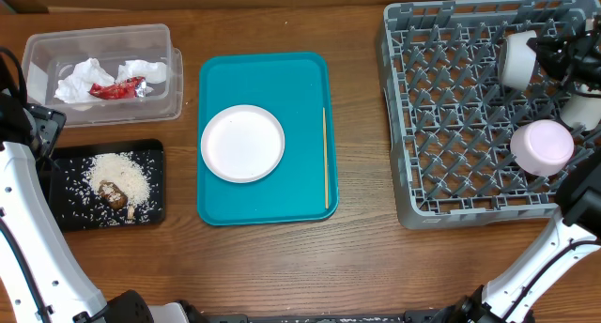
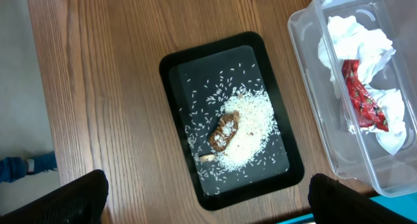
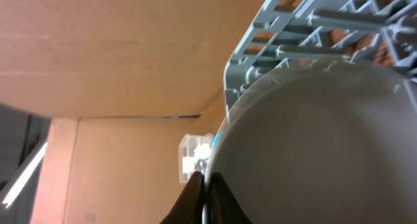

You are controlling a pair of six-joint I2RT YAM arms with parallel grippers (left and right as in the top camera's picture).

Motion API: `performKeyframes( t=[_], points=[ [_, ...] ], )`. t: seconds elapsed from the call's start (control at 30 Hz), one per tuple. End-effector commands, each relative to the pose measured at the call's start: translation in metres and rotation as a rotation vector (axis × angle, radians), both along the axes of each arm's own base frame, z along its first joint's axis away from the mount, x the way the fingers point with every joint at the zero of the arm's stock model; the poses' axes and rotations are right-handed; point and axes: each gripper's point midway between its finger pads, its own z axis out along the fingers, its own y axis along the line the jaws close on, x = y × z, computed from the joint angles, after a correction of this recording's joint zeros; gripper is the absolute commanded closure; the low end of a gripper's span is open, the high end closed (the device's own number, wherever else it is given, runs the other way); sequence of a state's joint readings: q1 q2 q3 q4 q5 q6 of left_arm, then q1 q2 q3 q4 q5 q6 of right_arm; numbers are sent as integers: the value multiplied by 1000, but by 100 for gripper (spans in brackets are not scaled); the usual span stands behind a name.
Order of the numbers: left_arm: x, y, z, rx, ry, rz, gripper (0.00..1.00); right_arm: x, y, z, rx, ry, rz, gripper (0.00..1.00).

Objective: Sort waste into correct bins and load items into the dishwasher
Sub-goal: 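Carry the white bowl right and set it upside down in the rack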

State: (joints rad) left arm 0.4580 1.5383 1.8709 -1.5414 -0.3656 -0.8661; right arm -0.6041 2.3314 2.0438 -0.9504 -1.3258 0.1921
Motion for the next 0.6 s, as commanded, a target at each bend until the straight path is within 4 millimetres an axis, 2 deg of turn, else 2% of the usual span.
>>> performKeyframes(
  t=[0.0,0.1,0.3,0.37,0.57],
  points=[
    [-1,-2,1,-4,-14,15,0,-8,5,5,84,-29,27,96],
    [-1,-2,1,-4,-14,15,0,-13,10,30,183,-127,84,96],
    [-1,-2,1,-4,-14,15,0,-11,9,30,220,-66,74,96],
    [-1,-2,1,-4,-14,15,0,-9,7,20,195,-11,45,96],
    [-1,-2,1,-4,-14,15,0,-9,-4,-29,38,228,-78,96]
  ],
)
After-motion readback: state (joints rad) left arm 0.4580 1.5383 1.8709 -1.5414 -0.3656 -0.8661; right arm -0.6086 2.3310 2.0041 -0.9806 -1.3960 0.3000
